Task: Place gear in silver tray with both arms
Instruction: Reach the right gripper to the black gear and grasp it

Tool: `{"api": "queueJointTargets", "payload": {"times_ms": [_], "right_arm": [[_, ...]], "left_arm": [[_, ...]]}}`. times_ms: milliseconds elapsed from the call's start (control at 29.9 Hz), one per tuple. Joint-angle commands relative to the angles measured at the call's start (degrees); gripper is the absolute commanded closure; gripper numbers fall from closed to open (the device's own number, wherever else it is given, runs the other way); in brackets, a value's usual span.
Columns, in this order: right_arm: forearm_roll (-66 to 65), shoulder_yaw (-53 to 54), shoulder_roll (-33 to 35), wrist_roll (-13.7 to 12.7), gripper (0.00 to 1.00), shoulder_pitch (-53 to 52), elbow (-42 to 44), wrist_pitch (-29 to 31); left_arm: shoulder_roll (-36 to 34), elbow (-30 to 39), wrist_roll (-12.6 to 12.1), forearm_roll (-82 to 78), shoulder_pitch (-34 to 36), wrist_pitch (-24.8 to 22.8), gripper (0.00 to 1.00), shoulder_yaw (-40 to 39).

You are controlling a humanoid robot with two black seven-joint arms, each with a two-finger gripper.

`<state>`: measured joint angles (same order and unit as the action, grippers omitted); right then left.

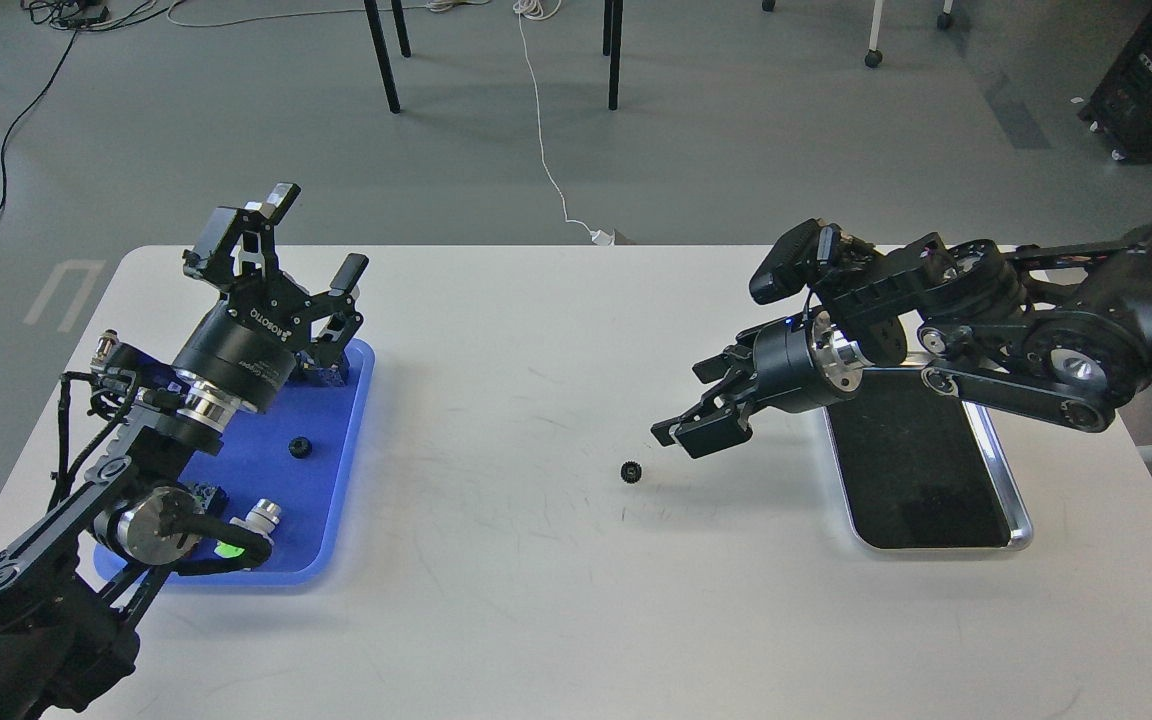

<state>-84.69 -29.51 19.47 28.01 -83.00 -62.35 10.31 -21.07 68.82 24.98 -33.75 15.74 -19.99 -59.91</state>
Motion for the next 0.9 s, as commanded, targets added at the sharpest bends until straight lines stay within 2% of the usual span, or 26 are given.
{"api": "queueJointTargets", "payload": {"times_ms": [0,200,301,535,735,869], "right_arm": [[-0.5,-3.5,-4.9,0.0,0.05,0.1,2.9,-3.1],[-0.4,-8.3,-9.2,0.0,0.09,3.5,7.1,-12.0],[-0.2,-10.3,-10.3,0.0,0.10,5.1,9.0,-14.5],[-0.2,-10.7,-13.4,0.0,0.13,7.2,11.4,-14.8],[-0.2,-12.2,-17.1,0.0,0.28,7.4,14.8,-14.7],[-0.2,-14.2,-18.1,0.0,0.32,7.4,16.5,-14.7]], "left_arm": [[0.4,0.0,0.0,0.0,0.0,0.9,0.02,0.0],[0.6,0.1,-0.1,-0.2,0.0,0.9,0.02,0.1],[0.6,0.1,0.0,-0.3,0.0,0.9,0.02,0.1],[0.5,0.1,0.0,-0.3,-0.1,0.9,0.02,0.1],[0.4,0.1,0.0,-0.3,0.0,1.1,0.02,0.1],[0.4,0.1,0.0,-0.3,0.0,1.3,0.02,0.0]]}}
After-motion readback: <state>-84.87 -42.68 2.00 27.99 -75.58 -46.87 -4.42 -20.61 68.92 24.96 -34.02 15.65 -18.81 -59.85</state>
